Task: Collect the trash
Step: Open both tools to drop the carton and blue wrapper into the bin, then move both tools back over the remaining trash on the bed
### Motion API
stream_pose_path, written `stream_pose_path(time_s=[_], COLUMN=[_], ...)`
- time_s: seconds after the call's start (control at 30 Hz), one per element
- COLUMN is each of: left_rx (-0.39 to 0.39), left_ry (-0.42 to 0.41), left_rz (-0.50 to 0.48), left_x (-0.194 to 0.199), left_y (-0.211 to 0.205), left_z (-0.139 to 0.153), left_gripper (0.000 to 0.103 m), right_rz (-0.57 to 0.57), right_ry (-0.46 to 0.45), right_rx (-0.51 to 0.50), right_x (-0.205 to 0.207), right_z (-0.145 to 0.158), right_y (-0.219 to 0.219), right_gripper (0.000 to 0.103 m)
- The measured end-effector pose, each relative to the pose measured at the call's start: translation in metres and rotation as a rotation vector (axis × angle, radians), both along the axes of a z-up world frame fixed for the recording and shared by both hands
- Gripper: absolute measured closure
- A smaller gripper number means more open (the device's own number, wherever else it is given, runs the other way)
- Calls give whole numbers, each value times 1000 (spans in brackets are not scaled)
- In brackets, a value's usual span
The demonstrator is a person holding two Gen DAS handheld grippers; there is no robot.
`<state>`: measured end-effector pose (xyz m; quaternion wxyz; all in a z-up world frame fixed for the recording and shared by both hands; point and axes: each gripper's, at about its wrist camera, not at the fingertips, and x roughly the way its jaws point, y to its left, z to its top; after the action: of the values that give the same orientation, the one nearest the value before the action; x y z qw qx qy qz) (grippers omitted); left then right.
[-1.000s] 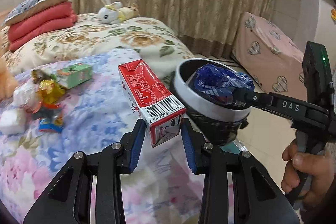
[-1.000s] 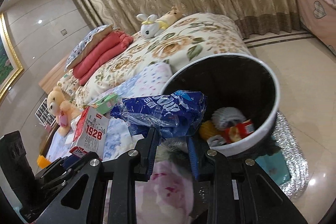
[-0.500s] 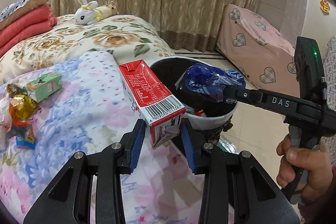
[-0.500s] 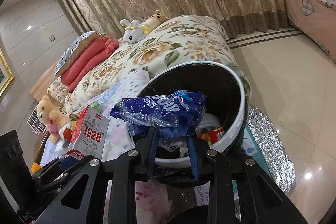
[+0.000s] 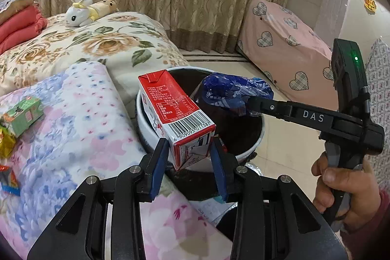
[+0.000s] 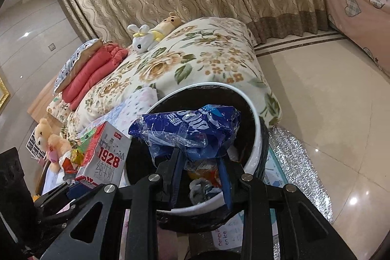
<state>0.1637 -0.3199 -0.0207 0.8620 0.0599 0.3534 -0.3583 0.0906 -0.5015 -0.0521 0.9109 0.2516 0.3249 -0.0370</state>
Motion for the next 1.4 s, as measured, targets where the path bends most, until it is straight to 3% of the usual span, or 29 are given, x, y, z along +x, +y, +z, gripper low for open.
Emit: stream_pose_path(time_s=[0.4,0.5,0.73,1.17,1.4], left_rx=[15,23,9,-12,-29], left_ry=[42,29,15,54,78], left_rz=[-24,-14,8,168,285], left_x=[18,21,15,0,-3], left_y=[-17,-18,-8,62,116], left_z=[-3,-3,-1,-16,-23], left_gripper=[68,68,50,32,31], right_rz=[2,-1,-14,-6,66], right_ry=[45,53,41,-9,-33], right_rx=[6,11,8,26,13], right_x=[16,19,17,1,1], right_z=[-7,-6,-3,3,8], right_y=[-11,-12,-13,27,65], right_gripper=[70,56,45,16,14])
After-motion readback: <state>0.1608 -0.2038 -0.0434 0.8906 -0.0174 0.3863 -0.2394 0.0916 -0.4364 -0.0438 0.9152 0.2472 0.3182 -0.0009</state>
